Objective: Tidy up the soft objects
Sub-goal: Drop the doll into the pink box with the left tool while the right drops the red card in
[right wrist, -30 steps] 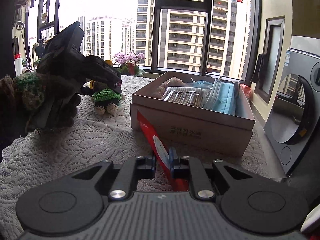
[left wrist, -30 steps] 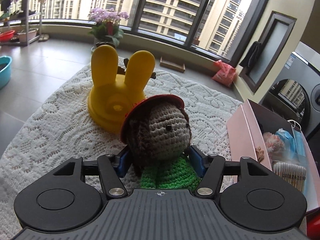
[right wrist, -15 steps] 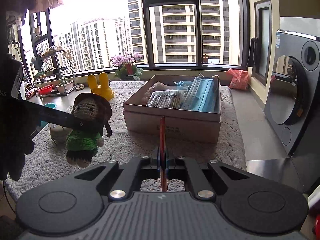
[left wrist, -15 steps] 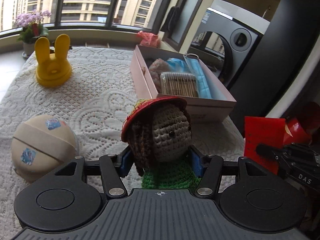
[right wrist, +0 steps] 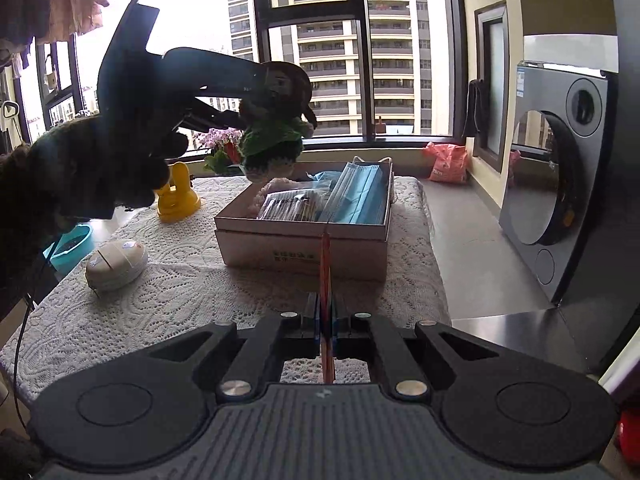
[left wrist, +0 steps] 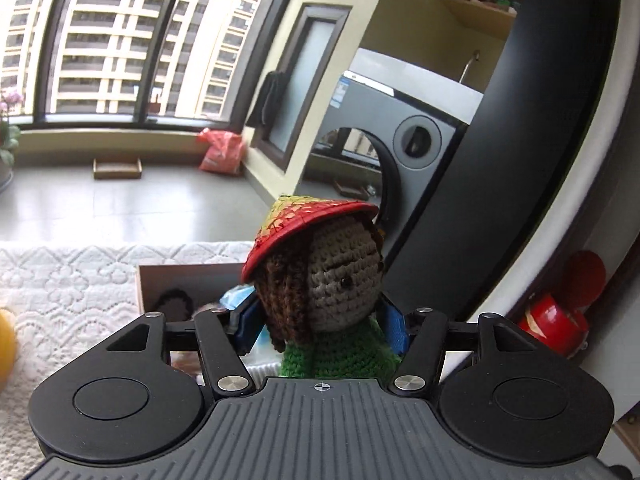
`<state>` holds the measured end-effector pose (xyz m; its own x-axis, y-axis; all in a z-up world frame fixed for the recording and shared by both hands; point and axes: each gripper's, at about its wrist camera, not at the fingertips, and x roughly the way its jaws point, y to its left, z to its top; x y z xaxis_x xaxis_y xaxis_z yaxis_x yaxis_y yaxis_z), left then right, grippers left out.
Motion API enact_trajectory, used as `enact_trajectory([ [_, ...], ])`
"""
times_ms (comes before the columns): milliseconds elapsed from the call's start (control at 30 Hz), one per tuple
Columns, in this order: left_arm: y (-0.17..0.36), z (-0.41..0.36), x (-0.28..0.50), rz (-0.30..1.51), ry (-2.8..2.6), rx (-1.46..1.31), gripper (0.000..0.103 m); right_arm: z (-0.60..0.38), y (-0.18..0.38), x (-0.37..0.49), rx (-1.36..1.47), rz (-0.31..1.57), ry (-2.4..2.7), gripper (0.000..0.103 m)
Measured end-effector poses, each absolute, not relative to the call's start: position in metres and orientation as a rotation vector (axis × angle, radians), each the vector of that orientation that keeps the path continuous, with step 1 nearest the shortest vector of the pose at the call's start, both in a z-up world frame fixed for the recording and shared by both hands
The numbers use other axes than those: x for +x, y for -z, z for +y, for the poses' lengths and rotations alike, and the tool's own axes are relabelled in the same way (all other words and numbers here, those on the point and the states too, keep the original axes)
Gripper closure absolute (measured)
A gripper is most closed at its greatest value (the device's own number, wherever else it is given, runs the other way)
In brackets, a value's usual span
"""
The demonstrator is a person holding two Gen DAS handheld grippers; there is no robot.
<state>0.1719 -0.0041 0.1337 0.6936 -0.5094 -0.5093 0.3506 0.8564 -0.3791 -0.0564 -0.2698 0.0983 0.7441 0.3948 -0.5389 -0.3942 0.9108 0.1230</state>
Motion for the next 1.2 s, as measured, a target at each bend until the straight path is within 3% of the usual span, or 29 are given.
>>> enact_trajectory([
  [167, -0.072, -0.054, 0.212, 0.853, 0.447, -0.127, 0.041, -0.283, -0.085, -0.047, 0.048, 0.624, -0.4, 0.098],
  [433, -0.104, -0.028, 0.159, 0.673, 0.47, -0.118, 0.043, -0.292, -0.079, -0.039, 0.064, 0.633, -0.383, 0.098],
  [633, -0.092, 0.036, 0.094, 0.619, 0.411, -0.242, 0.043, -0.276, -0.12, -0.022, 0.022, 0.524, -0.419, 0.098],
  [833, -0.07, 0.091, 0.043, 0.602, 0.274, -0.24, 0.043, -0.206, -0.169, 0.061, -0.065, 0.541, -0.525, 0.098],
  [1033, -0.063, 0.136, 0.027, 0.567, 0.218, -0.297, 0.043, -0.098, -0.155, 0.162, -0.268, 0.702, -0.345, 0.097],
  [1067, -0.06, 0.148, 0.024, 0.56, 0.208, -0.316, 0.043, -0.09, -0.151, 0.172, -0.268, 0.737, -0.354, 0.095],
  [1133, -0.056, 0.167, 0.02, 0.544, 0.191, -0.354, 0.043, -0.08, -0.144, 0.194, -0.208, 0.828, -0.382, 0.08],
  [1200, -0.052, 0.183, 0.017, 0.521, 0.178, -0.378, 0.043, -0.082, -0.145, 0.204, -0.112, 0.856, -0.419, 0.047],
])
